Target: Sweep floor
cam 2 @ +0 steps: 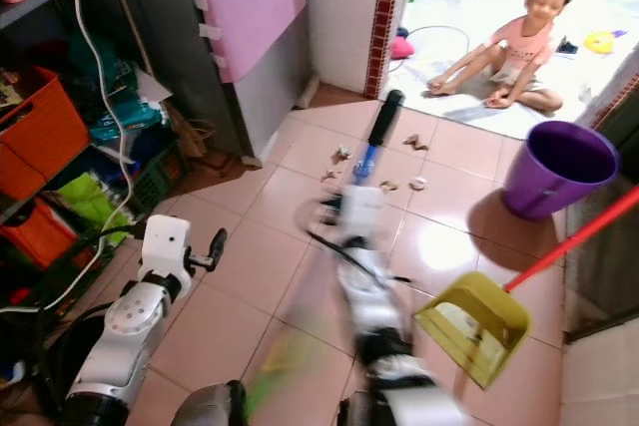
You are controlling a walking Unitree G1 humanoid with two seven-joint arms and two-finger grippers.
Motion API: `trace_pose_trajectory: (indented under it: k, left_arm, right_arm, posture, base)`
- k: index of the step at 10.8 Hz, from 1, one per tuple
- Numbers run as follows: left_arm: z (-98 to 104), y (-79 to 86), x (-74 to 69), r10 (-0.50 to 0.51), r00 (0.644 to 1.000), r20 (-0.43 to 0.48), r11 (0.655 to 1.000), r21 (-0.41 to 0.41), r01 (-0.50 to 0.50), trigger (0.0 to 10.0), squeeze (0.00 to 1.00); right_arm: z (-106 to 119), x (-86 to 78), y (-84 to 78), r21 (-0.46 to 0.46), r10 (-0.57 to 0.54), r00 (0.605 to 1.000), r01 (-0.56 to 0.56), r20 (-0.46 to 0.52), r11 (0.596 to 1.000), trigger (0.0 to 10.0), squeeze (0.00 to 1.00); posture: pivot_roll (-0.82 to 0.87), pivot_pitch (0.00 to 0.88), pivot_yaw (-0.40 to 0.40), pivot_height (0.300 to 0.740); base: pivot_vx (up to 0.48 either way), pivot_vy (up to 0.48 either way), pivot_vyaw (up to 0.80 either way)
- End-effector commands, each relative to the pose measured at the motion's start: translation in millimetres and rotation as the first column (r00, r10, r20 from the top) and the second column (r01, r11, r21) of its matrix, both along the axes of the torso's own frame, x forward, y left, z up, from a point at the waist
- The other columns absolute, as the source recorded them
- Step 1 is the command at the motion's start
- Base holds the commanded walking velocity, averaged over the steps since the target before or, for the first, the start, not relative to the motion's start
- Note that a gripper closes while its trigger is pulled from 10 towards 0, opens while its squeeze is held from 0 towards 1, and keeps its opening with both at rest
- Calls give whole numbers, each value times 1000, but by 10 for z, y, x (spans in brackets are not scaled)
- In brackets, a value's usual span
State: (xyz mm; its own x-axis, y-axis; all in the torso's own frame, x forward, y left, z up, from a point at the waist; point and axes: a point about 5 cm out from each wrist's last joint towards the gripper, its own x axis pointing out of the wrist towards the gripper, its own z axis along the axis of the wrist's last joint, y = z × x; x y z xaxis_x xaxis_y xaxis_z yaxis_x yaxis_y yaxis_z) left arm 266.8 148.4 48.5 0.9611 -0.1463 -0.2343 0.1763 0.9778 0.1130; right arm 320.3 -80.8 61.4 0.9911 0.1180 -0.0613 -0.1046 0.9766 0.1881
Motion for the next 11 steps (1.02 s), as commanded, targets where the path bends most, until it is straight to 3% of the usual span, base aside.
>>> trace_pose_trajectory:
  k: [1, 3, 4, 5, 6, 8, 9, 11]
  left_arm:
    - [-67, 48, -40, 17, 999, -27, 1000, 6, -17, 10000, 0]
    - [-57, -14, -21, -62, 997, -40, 997, -47, 60, 10000, 0]
    - [-18, -106, -15, -161, 986, -33, 977, -148, 154, 10000, 0]
    - [32, -276, -28, -313, 950, -12, 929, -213, 303, 10000, 0]
    - [30, -410, -1, -394, 919, -11, 901, -202, 384, 10000, 0]
    - [24, -473, 48, -404, 915, -7, 901, -174, 397, 10000, 0]
    - [39, -462, 93, -392, 920, 2, 906, -174, 387, 10000, 0]
    - [68, -452, 143, -394, 919, 29, 901, -186, 392, 10000, 0]
  right_arm:
    - [88, 70, -112, -56, 7, 999, -5, 49, 998, 0, 0]
    - [165, 71, -116, -63, 124, 987, -118, 100, 991, 0, 0]
    - [265, 87, -96, -49, 225, 964, -220, 143, 974, 0, 0]
    - [435, 137, -109, -24, 314, 929, -316, 196, 948, 0, 0]
    - [570, 172, -98, -63, 390, 891, -386, 233, 920, 0, 0]
    - [594, 153, -120, -202, 428, 869, -386, 248, 900, 0, 0]
    - [530, 112, -169, -170, 411, 884, -380, 223, 909, 0, 0]
    - [548, 24, -103, -128, 491, 842, -474, 221, 871, 0, 0]
  posture:
    - [20, 94, 38, 740]
    - [13, 77, 34, 740]
    - [-2, 58, 35, 740]
    - [-14, 37, 35, 740]
    - [-31, 8, 36, 740]
    - [-36, 0, 34, 740]
    - [-34, 0, 30, 740]
    - [-38, 0, 31, 740]
  base:
    - [0, 0, 0]
    - [0, 0, 0]
    - [0, 0, 0]
    - [0, 0, 0]
    - [0, 0, 0]
    - [0, 0, 0]
    - [0, 0, 0]
    - [0, 0, 0]
